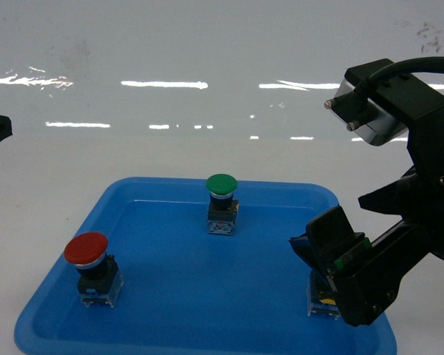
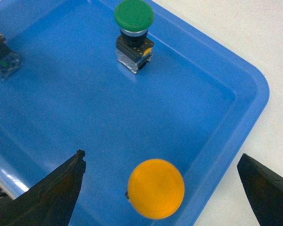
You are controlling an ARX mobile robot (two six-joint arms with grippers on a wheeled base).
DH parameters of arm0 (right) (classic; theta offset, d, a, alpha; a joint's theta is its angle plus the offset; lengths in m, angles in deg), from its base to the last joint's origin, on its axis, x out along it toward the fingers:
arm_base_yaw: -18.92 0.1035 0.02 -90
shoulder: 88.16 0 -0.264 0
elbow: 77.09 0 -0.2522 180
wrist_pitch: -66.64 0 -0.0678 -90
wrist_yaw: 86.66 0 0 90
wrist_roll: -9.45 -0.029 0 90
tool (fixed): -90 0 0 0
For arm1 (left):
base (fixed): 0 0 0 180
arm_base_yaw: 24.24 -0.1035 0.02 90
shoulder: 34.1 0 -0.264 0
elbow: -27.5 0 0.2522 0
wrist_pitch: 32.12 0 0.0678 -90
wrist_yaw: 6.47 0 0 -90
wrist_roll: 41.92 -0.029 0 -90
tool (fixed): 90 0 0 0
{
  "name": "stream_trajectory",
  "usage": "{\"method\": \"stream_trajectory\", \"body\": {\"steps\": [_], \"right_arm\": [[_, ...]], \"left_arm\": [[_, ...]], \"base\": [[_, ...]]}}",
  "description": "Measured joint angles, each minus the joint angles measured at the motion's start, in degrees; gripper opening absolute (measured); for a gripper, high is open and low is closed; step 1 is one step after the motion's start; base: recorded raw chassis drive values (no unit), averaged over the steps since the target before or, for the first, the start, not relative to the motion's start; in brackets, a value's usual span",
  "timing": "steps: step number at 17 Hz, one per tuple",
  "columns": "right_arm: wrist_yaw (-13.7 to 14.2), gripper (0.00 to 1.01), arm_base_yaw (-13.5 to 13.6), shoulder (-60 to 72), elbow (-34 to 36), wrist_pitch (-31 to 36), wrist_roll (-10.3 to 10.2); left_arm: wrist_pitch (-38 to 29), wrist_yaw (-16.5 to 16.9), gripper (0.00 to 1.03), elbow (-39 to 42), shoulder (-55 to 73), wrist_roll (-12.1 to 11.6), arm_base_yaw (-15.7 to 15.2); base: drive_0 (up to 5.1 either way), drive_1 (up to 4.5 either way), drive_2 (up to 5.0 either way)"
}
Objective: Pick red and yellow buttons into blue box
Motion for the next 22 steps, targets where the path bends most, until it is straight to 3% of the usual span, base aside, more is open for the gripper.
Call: {"method": "stream_trajectory", "body": {"steps": [12,17,18,22], "right_arm": [[4.8,0.98,2.1,11.6,2.3,9.1,0.8],[5.9,0.98,3.2,16.1,1.7,16.0,0.7],[6.0,0.95,3.7,16.2,1.7,16.5,0.7],[7.5,0.53,5.1,16.7,2.3,16.9,0.7]], "left_arm": [[0.0,0.0,0.98,0.0,0.0,0.0,0.0],[0.0,0.0,0.98,0.0,0.0,0.0,0.0],[0.0,0.0,0.98,0.0,0.0,0.0,0.0],[0.0,0.0,0.98,0.0,0.0,0.0,0.0]], "base": [[0.0,0.0,0.0],[0.0,0.0,0.0],[0.0,0.0,0.0],[0.0,0.0,0.0]]}}
